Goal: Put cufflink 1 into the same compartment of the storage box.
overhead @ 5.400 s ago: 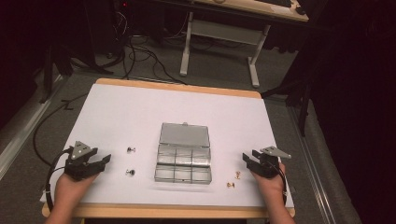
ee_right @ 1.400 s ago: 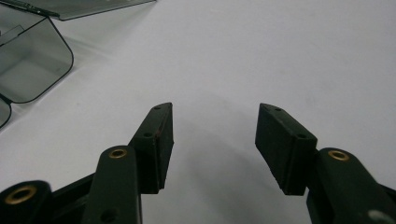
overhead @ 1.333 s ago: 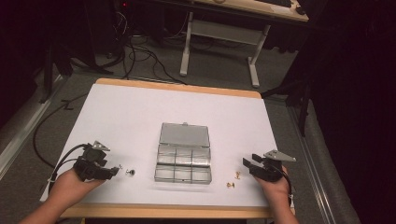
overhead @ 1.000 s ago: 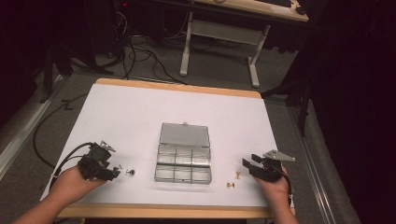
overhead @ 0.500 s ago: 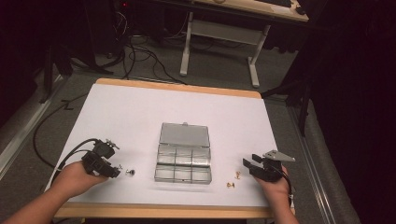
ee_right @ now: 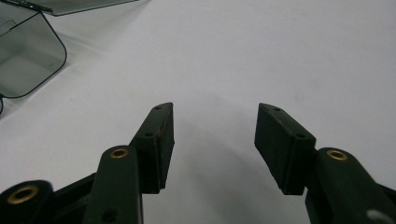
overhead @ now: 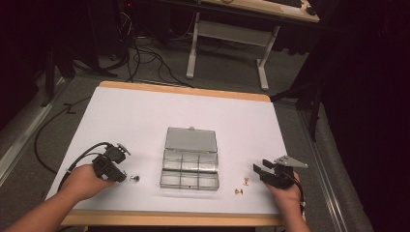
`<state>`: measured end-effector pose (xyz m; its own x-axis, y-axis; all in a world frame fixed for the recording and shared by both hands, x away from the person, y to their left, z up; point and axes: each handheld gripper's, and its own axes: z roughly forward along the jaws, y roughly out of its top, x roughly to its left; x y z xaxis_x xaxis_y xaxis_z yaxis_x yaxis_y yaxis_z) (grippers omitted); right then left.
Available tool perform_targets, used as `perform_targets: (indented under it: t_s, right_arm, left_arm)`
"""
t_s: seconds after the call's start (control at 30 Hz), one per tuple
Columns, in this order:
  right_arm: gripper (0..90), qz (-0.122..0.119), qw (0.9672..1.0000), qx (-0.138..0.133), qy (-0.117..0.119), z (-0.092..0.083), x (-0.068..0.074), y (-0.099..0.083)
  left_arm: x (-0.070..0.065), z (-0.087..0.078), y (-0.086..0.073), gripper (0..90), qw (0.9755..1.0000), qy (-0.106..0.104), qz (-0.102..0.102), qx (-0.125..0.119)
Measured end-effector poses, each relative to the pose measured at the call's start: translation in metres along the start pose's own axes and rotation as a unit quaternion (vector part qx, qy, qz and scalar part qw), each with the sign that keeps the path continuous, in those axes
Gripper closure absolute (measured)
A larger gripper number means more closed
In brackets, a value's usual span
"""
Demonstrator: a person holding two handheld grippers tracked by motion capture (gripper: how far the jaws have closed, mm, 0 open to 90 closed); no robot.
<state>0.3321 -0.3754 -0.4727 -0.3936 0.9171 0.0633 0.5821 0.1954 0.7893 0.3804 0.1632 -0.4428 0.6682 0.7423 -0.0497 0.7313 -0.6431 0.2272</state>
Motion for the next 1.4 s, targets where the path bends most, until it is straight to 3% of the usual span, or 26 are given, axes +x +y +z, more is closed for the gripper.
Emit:
perform_targets:
  t_s: [0.17, 0.37, 0.83, 1.13, 1.4]
  right_arm:
    - [48.2, -0.001, 1.0, 0.003, -0.001, 0.0, -0.001, 0.0]
    - [48.3, 0.005, 1.0, 0.002, 0.001, 0.0, 0.0, 0.0]
    - [48.4, 0.008, 1.0, 0.002, 0.003, 0.0, 0.0, 0.0]
    - [48.4, 0.006, 1.0, 0.003, 0.003, 0.001, -0.001, 0.0]
    - [48.4, 0.008, 0.9999, 0.006, 0.004, 0.001, -0.001, -0.001]
  left_arm:
    - [-0.004, 0.001, 0.002, 72.1, 0.9997, 0.012, 0.017, 0.008]
    - [-0.006, 0.0, 0.003, 73.3, 0.9993, 0.016, 0.029, 0.016]
    - [-0.007, -0.019, 0.008, 73.4, 0.9997, 0.004, 0.022, 0.006]
    - [-0.018, -0.028, 0.017, 73.4, 0.9989, 0.003, 0.044, 0.017]
    - [-0.027, -0.037, 0.027, 73.5, 0.9988, -0.013, 0.045, 0.01]
